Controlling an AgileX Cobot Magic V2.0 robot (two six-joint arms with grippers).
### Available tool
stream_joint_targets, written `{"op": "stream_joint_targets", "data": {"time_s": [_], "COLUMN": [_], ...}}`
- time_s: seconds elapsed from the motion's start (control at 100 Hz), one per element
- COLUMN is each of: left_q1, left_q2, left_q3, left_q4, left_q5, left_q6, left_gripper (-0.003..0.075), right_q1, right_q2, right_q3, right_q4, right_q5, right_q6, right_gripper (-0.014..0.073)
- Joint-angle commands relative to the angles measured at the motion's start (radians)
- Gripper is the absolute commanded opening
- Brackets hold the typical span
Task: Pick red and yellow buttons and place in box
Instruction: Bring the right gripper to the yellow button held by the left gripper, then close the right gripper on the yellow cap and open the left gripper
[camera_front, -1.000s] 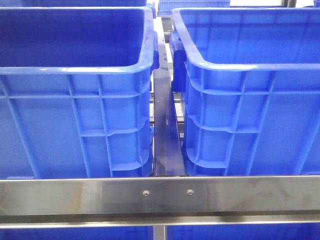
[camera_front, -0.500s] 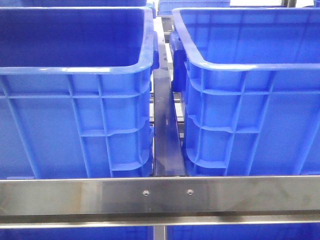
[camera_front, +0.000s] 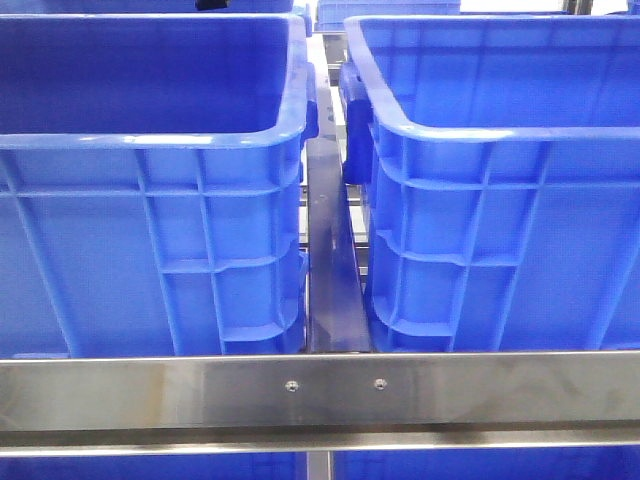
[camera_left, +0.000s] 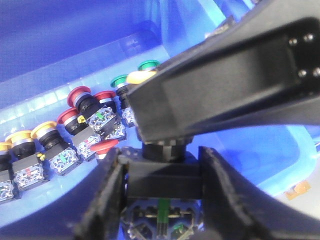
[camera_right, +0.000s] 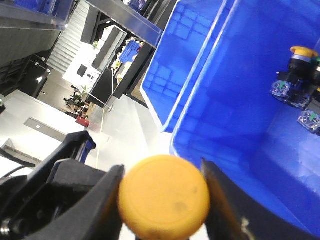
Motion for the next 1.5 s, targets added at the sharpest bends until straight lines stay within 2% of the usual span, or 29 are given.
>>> {"op": "stream_joint_targets", "data": {"time_s": [0.0,0.05,0.06,0.07,0.09,0.2,0.27,0.54,0.87,1.07,1.32,1.49], "left_q1": [-0.008,-0.008,-0.008,-0.008,-0.008,-0.008,-0.008,-0.008,0.032,0.132,0.309,0.385], "left_q2": [-0.018,-0.018,-0.018,-0.018,-0.018,-0.018,-0.018,-0.043,-0.088,-0.088,-0.088,-0.156], "left_q3": [-0.029,-0.029,-0.029,-0.029,-0.029,-0.029,-0.029,-0.029,-0.029,-0.021,0.027,0.085], "left_q4": [0.001,0.001,0.001,0.001,0.001,0.001,0.001,0.006,0.015,0.03,0.027,0.023], "left_q5": [-0.066,-0.066,-0.066,-0.066,-0.066,-0.066,-0.066,-0.066,-0.066,-0.082,-0.101,-0.122], "left_q6": [-0.004,-0.004,-0.004,-0.004,-0.004,-0.004,-0.004,-0.004,-0.004,-0.004,-0.006,-0.011], "left_gripper": [0.0094,0.0175,0.0216,0.0216,0.0276,0.0494,0.0549,0.0554,0.0554,0.0554,0.0554,0.0544], "right_q1": [0.003,0.003,0.003,0.003,0.003,0.003,0.002,-0.006,-0.082,-0.138,-0.21,-0.271], "right_q2": [-0.051,-0.051,-0.051,-0.051,-0.051,-0.051,-0.051,-0.051,-0.052,-0.052,-0.052,-0.052], "right_q3": [-0.039,-0.039,-0.039,-0.039,-0.039,-0.039,-0.039,-0.039,-0.039,-0.039,-0.039,-0.039], "right_q4": [0.066,0.066,0.066,0.066,0.066,0.066,0.066,0.066,0.066,0.066,0.065,0.043], "right_q5": [0.055,0.055,0.055,0.055,0.055,0.055,0.055,0.029,0.017,0.049,0.065,0.115], "right_q6": [0.0,0.0,0.0,0.0,0.0,0.0,0.0,0.0,0.0,0.0,0.0,0.0], "right_gripper": [0.0026,0.0026,0.0026,0.0026,0.0026,0.0026,0.0026,0.0026,0.0026,0.0026,0.0026,0.0026]}}
